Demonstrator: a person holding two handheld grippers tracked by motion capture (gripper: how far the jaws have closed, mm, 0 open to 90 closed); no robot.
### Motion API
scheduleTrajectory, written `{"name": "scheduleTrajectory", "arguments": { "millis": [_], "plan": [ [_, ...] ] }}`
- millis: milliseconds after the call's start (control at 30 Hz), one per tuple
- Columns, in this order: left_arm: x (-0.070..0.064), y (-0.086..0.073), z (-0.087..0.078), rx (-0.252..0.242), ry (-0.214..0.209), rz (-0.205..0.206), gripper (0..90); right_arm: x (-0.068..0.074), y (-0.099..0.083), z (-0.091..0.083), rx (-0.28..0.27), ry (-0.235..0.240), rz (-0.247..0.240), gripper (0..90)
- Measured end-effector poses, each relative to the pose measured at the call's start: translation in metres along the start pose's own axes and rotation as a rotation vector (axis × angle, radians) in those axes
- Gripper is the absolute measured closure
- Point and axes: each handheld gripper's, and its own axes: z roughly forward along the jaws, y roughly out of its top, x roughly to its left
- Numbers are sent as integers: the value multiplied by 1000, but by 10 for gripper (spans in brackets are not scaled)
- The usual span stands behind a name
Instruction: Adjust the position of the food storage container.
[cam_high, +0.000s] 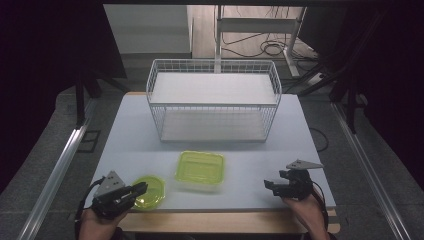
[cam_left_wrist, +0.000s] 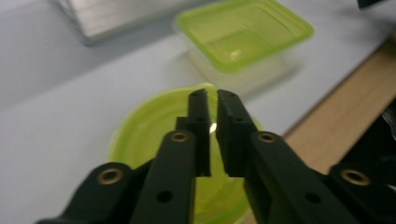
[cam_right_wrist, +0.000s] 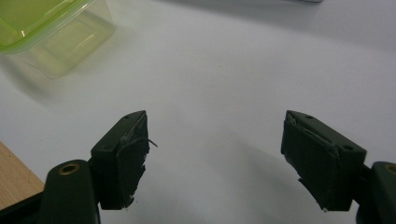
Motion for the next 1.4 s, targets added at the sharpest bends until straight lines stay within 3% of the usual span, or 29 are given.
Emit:
{"name": "scheduleTrajectory", "arguments": {
  "millis": [167,433,733,1200,1400],
  "plan": [
    [-11,-6,4,27,-45,6,900,0,0,0,3,3,-3,243],
    [-25,-14,9,57,-75,23,900,2,0,3,17,3,-19,246],
    [-33,-12,29,97,-71,33,899,4,0,7,30,4,-31,247],
    [-14,-8,39,109,-40,-38,900,5,0,8,37,2,-34,248],
    [6,-6,38,115,-6,-61,900,6,0,9,41,7,-32,249]
  ]
}}
